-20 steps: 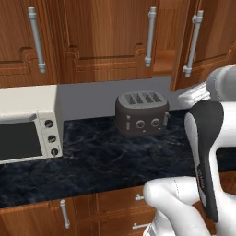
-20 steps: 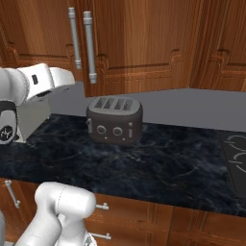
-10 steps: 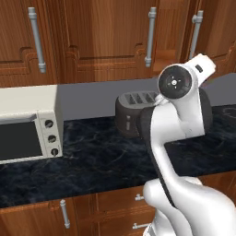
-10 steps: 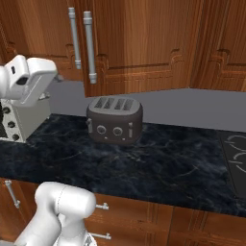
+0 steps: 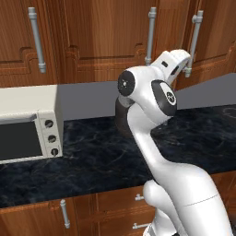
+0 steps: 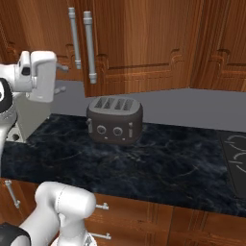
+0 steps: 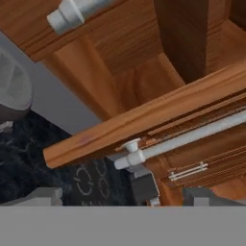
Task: Move the ketchup and ketchup from the cabinet to the dining counter.
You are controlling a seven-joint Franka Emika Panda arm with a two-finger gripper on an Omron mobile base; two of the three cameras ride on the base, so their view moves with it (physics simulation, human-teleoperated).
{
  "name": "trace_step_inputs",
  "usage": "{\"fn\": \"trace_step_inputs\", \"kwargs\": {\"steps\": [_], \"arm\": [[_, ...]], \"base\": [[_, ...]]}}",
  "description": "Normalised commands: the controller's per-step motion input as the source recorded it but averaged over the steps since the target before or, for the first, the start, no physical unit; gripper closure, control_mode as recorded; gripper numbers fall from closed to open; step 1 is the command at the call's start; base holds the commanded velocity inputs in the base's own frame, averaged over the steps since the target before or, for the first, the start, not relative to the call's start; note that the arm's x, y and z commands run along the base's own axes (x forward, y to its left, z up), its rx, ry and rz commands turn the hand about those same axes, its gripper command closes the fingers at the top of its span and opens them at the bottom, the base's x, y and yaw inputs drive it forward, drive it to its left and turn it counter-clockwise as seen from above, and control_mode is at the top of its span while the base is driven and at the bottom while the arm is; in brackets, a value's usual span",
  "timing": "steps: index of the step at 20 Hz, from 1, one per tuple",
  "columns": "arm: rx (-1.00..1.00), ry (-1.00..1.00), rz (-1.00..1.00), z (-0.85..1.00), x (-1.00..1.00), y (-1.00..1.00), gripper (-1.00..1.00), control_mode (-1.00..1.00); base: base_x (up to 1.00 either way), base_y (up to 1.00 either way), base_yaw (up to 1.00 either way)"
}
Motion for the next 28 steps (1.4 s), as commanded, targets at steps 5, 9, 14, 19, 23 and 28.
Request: {"fn": "trace_step_inputs", "kwargs": {"steps": [5, 9, 14, 19, 23, 28], "arm": [[-0.18, 0.0, -0.16, -0.01, 0.29, 0.1, -1.0, -1.0], [-0.15, 0.0, -0.14, 0.0, 0.36, 0.0, -1.0, -1.0], [-0.12, 0.0, -0.11, 0.0, 0.41, 0.0, -1.0, -1.0], [-0.09, 0.0, -0.08, -0.09, 0.43, 0.0, -1.0, -1.0], [-0.06, 0.0, -0.04, -0.15, 0.31, -0.02, -1.0, -1.0], [-0.04, 0.0, 0.0, -0.07, 0.01, -0.3, -1.0, -1.0]], "base": [[0.0, 0.0, 0.0], [0.0, 0.0, 0.0], [0.0, 0.0, 0.0], [0.0, 0.0, 0.0], [0.0, 0.0, 0.0], [0.0, 0.0, 0.0]]}}
